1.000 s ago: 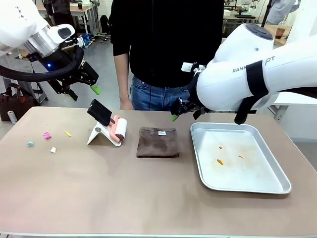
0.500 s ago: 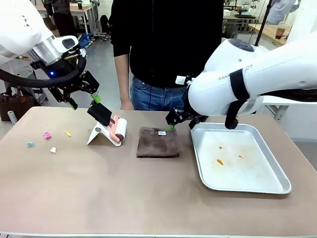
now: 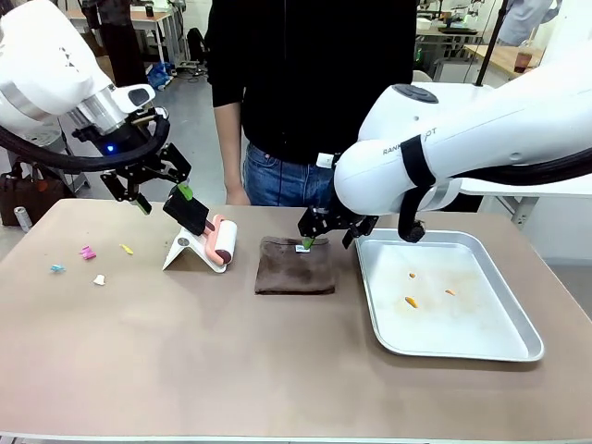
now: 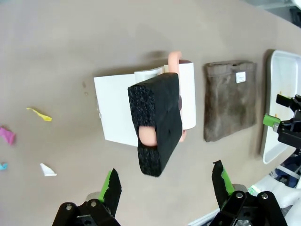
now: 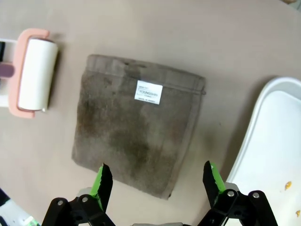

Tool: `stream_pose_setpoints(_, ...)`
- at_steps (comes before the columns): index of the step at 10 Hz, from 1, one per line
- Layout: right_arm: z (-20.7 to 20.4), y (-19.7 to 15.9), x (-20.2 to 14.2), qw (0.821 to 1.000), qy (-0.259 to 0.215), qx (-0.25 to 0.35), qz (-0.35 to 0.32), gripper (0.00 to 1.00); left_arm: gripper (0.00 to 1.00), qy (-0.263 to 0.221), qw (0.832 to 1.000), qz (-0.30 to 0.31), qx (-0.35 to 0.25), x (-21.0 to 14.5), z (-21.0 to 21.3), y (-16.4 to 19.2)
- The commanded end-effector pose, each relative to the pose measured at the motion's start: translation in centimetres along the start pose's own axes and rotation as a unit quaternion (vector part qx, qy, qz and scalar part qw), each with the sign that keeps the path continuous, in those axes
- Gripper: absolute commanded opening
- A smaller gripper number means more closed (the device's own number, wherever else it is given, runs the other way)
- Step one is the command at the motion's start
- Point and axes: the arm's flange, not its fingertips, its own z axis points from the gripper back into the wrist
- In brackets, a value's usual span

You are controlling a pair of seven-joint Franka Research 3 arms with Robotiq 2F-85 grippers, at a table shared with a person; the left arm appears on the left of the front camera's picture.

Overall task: Clean the surface of the table.
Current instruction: Hold the Lint Roller with your left hand and the towel with your right hand.

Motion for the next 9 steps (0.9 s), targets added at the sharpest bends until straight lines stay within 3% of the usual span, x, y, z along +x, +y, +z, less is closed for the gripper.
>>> stream_pose_setpoints(1,-0.8,1.3,1.4,1.000,0.016,-0.016,-0.015,1.00,1.00,-0.005,1.000,0.024,-0.015,0.8,-0.3,0.1)
stream_pose_setpoints(9,-2.5,1.1,1.4,0.999,0.038,-0.006,-0.032,1.00,1.00,0.000,0.994,0.043,-0.105,2.0,-2.0,5.3)
